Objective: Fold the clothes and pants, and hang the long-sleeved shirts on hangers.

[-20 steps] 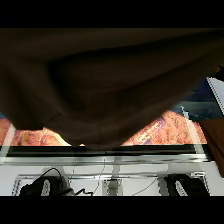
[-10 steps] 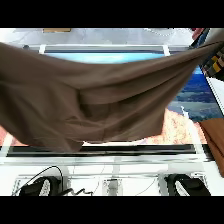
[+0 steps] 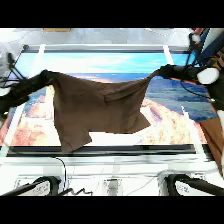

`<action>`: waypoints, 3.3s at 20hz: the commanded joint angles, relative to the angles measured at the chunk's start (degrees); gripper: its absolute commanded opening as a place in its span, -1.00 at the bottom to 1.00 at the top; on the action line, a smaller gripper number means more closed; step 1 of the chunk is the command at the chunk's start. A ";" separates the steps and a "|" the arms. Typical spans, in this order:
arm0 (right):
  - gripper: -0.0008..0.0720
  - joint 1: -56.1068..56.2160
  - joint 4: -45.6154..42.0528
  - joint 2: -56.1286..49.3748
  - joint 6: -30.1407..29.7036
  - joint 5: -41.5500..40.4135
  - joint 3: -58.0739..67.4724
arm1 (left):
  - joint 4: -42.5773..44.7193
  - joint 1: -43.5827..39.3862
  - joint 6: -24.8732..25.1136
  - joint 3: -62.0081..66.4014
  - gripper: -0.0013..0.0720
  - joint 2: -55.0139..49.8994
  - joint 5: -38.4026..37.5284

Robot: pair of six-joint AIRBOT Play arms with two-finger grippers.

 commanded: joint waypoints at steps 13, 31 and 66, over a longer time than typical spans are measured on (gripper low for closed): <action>0.65 -2.86 -4.02 -9.38 2.62 -14.36 0.07 | -6.93 3.76 21.42 0.39 0.94 -8.24 -0.02; 0.34 -24.46 -7.30 -8.90 -0.07 18.71 0.04 | 44.87 20.94 -2.95 -15.23 0.23 2.32 -26.36; -0.94 -24.46 -8.31 -8.90 -0.02 25.90 0.04 | 21.92 13.97 7.19 -16.06 -0.93 -10.23 -9.62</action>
